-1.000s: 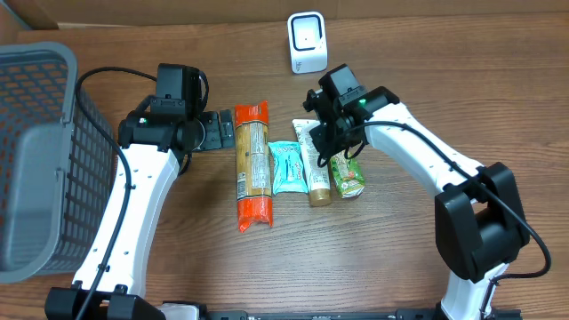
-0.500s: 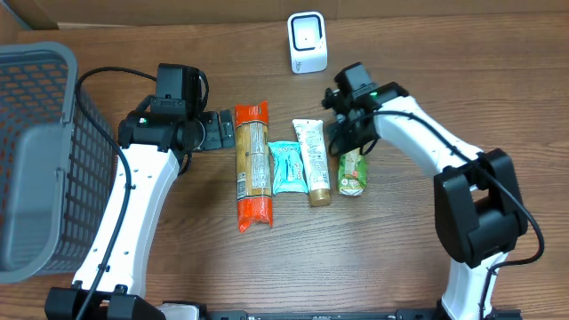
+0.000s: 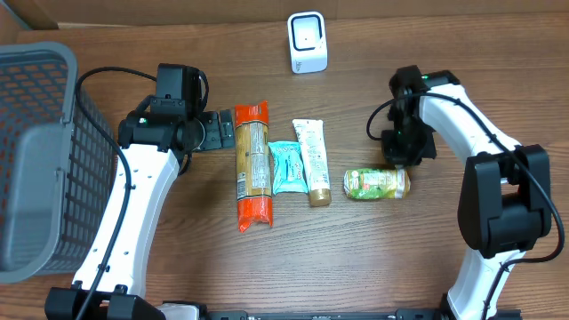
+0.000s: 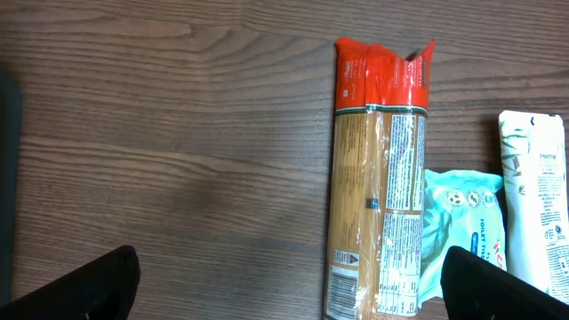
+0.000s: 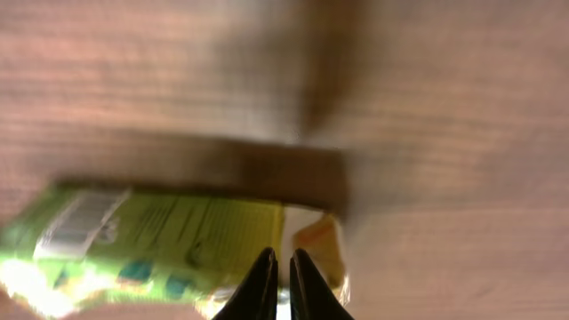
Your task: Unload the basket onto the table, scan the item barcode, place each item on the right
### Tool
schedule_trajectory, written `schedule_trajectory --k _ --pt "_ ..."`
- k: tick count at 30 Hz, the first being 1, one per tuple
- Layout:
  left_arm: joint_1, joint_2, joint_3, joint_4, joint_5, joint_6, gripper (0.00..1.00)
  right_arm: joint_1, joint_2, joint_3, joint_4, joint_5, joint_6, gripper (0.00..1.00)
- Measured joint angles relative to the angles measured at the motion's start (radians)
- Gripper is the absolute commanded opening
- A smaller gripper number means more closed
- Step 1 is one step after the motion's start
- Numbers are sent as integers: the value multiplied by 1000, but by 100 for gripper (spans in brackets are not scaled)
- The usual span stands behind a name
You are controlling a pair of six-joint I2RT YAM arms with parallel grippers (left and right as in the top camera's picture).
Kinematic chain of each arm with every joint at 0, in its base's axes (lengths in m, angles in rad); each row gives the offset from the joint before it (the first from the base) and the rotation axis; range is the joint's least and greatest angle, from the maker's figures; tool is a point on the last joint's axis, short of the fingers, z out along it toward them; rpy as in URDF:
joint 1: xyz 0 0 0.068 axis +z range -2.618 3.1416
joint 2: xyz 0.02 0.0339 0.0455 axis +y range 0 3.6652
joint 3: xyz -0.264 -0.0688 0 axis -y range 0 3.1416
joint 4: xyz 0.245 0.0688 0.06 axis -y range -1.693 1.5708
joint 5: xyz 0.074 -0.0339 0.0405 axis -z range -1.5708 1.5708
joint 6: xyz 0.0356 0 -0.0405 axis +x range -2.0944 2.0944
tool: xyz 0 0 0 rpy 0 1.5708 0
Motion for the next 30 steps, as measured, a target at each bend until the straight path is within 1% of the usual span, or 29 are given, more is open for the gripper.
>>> schedule_trajectory --k 6,13,16,17,24,30 --pt "0 0 0 0 0 0 100 13 0 0 -75 -97 15 12" --pt "0 0 0 0 0 0 100 102 0 -14 -81 -145 0 11" --pt "0 0 0 0 0 0 100 135 0 -26 -84 -148 -21 10" --pt "0 0 0 0 0 0 100 148 0 -27 -84 -152 -32 8" --pt "0 0 0 0 0 0 100 201 0 -27 -113 -237 -163 7" --pt "0 0 0 0 0 0 100 238 0 -28 -82 -271 -202 7"
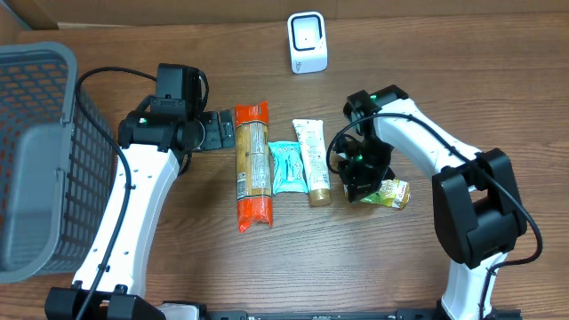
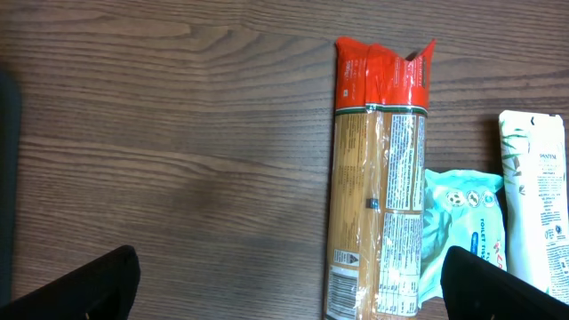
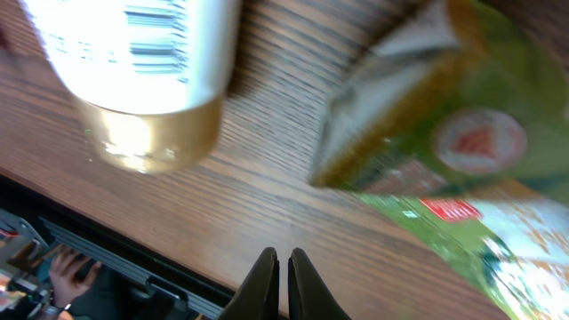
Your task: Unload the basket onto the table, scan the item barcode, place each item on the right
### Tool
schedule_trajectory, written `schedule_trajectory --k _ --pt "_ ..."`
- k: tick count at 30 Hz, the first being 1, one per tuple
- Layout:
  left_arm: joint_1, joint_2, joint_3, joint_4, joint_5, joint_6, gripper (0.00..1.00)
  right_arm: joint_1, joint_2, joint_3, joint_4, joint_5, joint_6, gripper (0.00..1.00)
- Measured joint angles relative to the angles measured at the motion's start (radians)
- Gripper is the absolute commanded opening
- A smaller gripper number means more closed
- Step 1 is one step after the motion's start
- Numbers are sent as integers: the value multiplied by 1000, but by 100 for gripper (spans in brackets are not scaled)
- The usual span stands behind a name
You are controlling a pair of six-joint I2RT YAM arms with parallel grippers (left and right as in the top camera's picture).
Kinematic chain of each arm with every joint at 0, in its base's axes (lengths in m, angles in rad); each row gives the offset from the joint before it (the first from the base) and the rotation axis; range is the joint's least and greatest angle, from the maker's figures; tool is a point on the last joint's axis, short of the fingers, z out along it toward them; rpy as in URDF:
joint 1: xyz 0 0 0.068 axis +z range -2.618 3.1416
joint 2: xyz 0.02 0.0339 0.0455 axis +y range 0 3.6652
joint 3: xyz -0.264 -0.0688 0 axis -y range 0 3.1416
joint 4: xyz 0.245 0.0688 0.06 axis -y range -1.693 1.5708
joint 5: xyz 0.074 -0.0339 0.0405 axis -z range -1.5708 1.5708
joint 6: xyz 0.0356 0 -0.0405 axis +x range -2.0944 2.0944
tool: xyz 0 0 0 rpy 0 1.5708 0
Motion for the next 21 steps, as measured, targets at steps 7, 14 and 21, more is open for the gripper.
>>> schedule_trajectory --k 7,14,21 --pt "0 0 0 0 0 0 100 6 0 -68 75 0 -15 8" --pt "0 0 0 0 0 0 100 6 0 -111 181 80 -11 18" --pt "0 0 0 0 0 0 100 -29 0 -112 407 204 121 18"
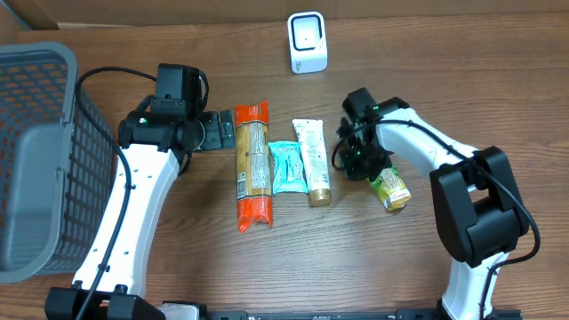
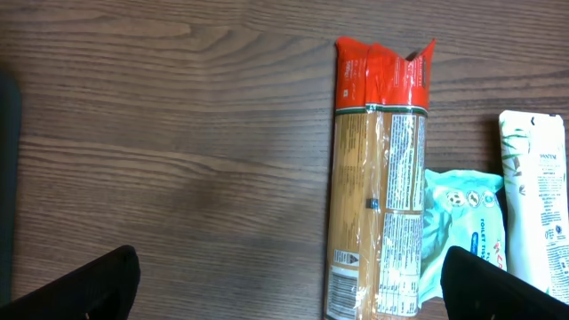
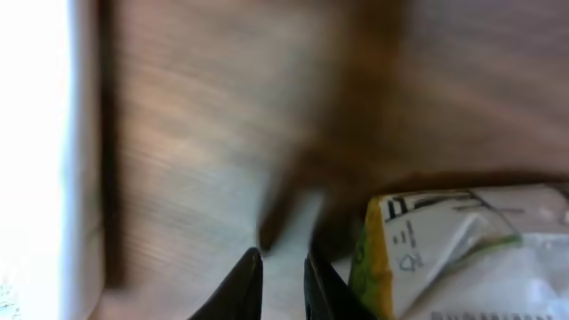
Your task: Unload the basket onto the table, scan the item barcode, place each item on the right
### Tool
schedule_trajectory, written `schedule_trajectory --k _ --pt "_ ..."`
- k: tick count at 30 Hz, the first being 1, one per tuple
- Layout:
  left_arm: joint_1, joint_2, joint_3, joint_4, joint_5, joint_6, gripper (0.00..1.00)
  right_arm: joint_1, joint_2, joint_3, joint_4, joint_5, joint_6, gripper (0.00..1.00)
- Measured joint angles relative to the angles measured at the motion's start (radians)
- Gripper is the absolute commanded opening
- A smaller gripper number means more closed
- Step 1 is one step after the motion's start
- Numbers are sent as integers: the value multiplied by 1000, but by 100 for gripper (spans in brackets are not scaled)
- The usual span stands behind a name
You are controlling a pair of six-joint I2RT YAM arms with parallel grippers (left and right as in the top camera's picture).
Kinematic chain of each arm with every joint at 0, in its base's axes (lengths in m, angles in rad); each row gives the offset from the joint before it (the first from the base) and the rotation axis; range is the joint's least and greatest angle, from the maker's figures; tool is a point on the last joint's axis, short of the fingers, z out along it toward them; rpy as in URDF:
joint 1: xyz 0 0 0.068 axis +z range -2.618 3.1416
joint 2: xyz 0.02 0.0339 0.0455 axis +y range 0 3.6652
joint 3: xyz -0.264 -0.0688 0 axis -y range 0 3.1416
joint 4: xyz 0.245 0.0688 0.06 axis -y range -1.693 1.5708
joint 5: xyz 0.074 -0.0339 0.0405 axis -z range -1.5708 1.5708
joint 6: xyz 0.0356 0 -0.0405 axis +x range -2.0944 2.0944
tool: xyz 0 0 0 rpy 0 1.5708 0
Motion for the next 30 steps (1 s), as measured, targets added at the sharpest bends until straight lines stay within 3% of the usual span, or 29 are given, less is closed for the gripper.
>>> schedule_trajectory --k 3,7,9,11,14,17,30 --pt "0 0 0 0 0 0 100 -50 0 1 34 22 55 13" --pt "0 0 0 0 0 0 100 -98 -11 50 -45 -31 51 17" --pt "0 0 0 0 0 0 100 -114 -69 77 -40 -58 51 27" --pt "0 0 0 0 0 0 99 -120 -151 82 -41 -62 64 31" --pt "0 0 0 0 0 0 100 -156 -330 101 -86 -53 111 57" --pt "0 0 0 0 0 0 100 -254 -428 121 -143 -52 153 70" --pt "0 0 0 0 0 0 100 -490 -379 -380 161 -306 130 72"
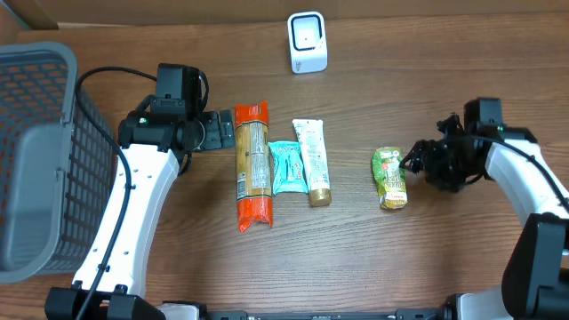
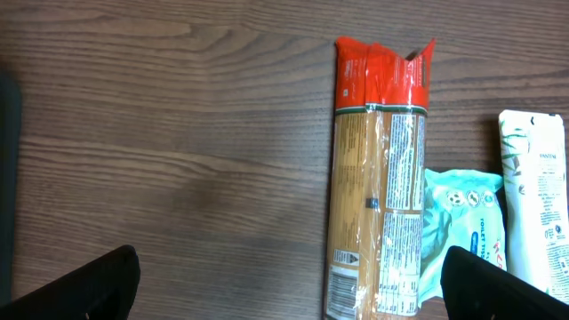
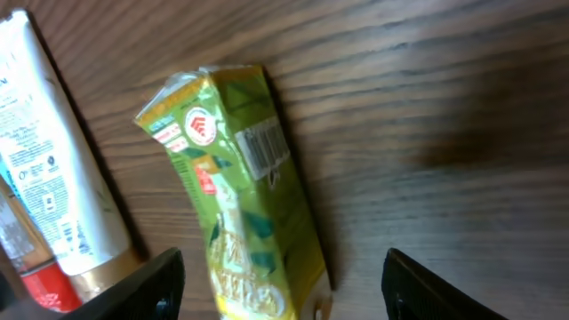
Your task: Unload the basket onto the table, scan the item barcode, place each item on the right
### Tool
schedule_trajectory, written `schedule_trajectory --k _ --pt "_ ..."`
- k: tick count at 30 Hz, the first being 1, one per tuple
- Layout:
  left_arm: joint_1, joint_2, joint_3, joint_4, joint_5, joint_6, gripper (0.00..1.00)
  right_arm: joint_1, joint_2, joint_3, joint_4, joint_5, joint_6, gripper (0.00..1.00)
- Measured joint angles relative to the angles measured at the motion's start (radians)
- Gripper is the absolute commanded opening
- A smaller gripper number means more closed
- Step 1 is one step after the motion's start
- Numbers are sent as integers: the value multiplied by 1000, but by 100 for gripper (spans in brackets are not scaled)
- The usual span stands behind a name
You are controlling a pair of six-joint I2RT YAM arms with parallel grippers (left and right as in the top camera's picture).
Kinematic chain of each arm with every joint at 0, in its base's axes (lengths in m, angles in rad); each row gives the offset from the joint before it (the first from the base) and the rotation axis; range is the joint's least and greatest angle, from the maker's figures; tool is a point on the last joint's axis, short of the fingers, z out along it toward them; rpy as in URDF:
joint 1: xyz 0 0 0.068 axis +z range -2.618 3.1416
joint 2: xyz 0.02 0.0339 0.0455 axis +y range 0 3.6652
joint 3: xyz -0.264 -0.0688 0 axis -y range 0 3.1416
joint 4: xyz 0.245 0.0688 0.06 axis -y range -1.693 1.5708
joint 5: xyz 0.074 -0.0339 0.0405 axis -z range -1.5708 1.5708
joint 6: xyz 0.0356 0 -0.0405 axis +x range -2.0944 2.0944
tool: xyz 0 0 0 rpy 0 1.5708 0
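Observation:
A green drink packet (image 1: 388, 178) lies flat on the wooden table with its long side running front to back. In the right wrist view the packet (image 3: 244, 187) shows a small barcode (image 3: 264, 149) on its upper face. My right gripper (image 1: 414, 164) is just right of it, open (image 3: 283, 293), and its fingers straddle the packet's near end without touching. The white scanner (image 1: 308, 42) stands at the back centre. My left gripper (image 1: 220, 132) stays open (image 2: 289, 298) beside the top of a pasta packet, holding nothing.
A row of items lies left of the green packet: a long pasta packet (image 1: 252, 164) with red ends, a teal wipes packet (image 1: 287, 167) and a white tube (image 1: 312, 160) with a gold cap. A grey mesh basket (image 1: 36, 151) fills the far left.
My right gripper was nearly shut at the packet's upper left, by the tube. It is now open on the packet's right. The packet has turned from slanted to lengthwise. The left arm has not moved.
The green packet first lay crosswise with my shut right gripper over its right end. Then the shut gripper was at its left end and the packet lay skewed. It was slanted further after that. Now it lies lengthwise, barcode up, with the gripper open beside it.

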Motion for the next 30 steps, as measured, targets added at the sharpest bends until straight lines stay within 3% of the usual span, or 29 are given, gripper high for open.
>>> schedule_trajectory --k 6,8,10,12,13,17,21,24,30 --pt "0 0 0 0 0 0 99 39 6 -101 98 -18 -23 67" --pt "0 0 0 -1 0 0 100 68 35 -104 111 -24 -30 48" --pt "0 0 0 -1 0 0 100 97 53 -103 134 -34 -33 21" --pt "0 0 0 0 0 0 100 112 53 -102 140 -42 -26 6" --pt "0 0 0 0 0 0 100 116 53 -101 146 -59 -24 4" --pt "0 0 0 0 0 0 100 118 50 -77 113 -85 -7 4" --pt "0 0 0 0 0 0 100 120 58 16 -47 12 -3 4" --pt "0 0 0 0 0 0 100 151 66 138 -192 243 23 4" --pt "0 0 0 -1 0 0 99 362 78 207 -243 678 182 4"
